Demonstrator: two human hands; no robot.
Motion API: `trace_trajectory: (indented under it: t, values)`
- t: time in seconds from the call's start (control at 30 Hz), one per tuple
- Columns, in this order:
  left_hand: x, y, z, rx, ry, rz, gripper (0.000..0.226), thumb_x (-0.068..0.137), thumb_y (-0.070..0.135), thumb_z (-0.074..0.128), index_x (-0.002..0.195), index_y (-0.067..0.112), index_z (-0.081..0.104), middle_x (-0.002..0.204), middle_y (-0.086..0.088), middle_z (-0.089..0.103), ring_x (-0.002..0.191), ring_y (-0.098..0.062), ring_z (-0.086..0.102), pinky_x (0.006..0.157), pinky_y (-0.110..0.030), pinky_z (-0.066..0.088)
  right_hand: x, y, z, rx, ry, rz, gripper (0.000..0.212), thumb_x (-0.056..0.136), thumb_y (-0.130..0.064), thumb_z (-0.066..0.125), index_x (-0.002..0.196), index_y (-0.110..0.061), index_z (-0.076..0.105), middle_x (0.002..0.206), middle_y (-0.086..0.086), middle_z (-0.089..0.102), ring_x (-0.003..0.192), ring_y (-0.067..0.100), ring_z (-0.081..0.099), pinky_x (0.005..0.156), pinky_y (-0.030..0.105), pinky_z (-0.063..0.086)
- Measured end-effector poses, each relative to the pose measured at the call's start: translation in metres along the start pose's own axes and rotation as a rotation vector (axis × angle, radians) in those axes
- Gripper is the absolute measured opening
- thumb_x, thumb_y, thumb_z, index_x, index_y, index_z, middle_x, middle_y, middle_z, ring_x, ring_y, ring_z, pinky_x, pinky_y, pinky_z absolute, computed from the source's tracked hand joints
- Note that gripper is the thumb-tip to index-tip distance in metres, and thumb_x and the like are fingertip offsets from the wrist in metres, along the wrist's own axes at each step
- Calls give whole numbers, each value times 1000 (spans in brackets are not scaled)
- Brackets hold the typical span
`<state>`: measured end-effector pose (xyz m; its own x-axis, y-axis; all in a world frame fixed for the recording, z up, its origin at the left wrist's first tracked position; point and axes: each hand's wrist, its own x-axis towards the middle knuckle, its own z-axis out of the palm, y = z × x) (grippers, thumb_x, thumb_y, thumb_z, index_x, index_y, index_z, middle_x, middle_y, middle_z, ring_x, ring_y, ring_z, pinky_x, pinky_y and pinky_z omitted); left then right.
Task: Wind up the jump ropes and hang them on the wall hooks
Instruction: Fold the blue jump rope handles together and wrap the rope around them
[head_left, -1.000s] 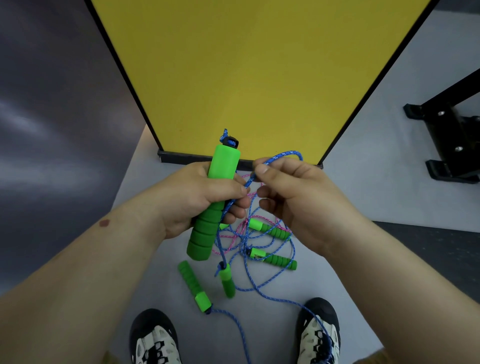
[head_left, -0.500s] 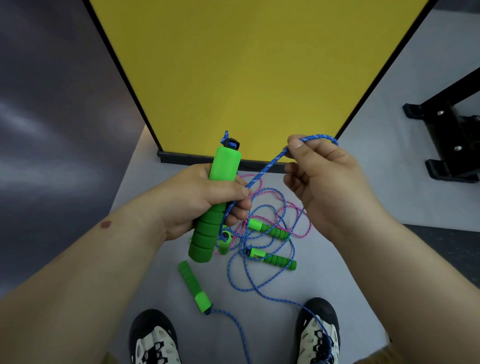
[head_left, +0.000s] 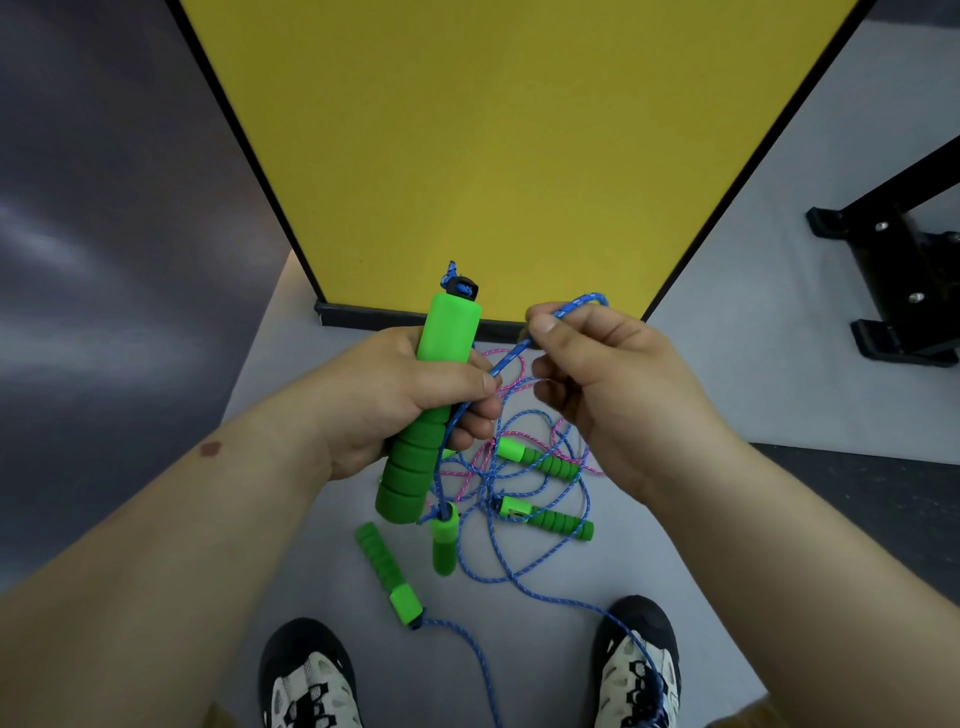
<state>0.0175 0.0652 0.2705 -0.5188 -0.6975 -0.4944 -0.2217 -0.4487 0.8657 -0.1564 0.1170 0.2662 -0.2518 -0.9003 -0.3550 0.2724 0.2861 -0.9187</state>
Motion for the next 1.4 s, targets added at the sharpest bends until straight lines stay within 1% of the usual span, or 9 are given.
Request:
trace_trajectory:
  t: [0.17,0.27,0.43,0.57,0.73,1.03,1.23,1.33,1.4]
  values:
    - [1,-2,-1,-14,-24,-2,14,81,9,73,91,2,66,77,-14,69,68,-23,67,58,-28,55,5,-14,-9,135,166,-50,9,93,-18,71,84,-15,72,85,4,64,63,11,56,66,26,52]
    - [1,-1,0,1,-20,-2,2,91,3,68,90,2,65,78,-14,69,69,-23,66,59,-29,55,7,-16,-12,172,181,-48,9,92,-20,71,88,-13,70,84,6,61,62,12,57,65,26,53]
    - [-1,-1,2,2,-16,-7,2,92,2,64,91,3,65,76,-13,70,67,-22,66,57,-28,54,0,-6,-3,106,-1,51,16,93,-22,70,101,-8,69,89,6,60,67,12,57,64,27,51]
    - [-1,1,2,-2,-7,-8,3,92,3,65,89,3,66,75,-12,70,67,-20,67,58,-26,56,-5,5,4,-48,-146,49,8,94,-17,67,92,-10,70,92,-8,69,70,11,58,63,25,49]
    - [0,1,0,-4,14,15,1,93,2,64,94,3,64,77,-12,70,68,-21,67,60,-26,57,-2,0,1,-21,-14,-32,11,94,-14,68,84,-12,70,95,-10,72,69,10,57,62,24,49]
    - [1,-2,-2,27,-21,20,1,93,1,64,94,1,64,79,-14,69,72,-23,66,61,-29,55,6,-17,-12,178,140,-57,6,94,-19,69,94,-12,70,89,2,67,65,12,56,65,25,52]
    - [1,-3,-2,12,-38,6,18,78,10,74,92,3,65,79,-14,70,71,-23,68,61,-29,56,-2,-2,0,33,-73,66,10,93,-18,70,94,-9,69,89,-1,68,68,12,57,63,26,50]
    - [1,-1,0,16,-25,6,9,87,4,72,92,2,65,78,-14,70,69,-22,67,60,-27,57,-4,2,1,-90,-138,44,12,92,-16,70,81,-13,72,95,-5,71,68,10,58,63,26,49]
    - [0,-1,1,13,-13,9,1,92,1,65,93,1,65,78,-13,70,69,-21,67,60,-26,57,-3,2,0,-109,-105,3,11,92,-16,70,83,-10,72,93,-8,73,68,10,58,63,25,50]
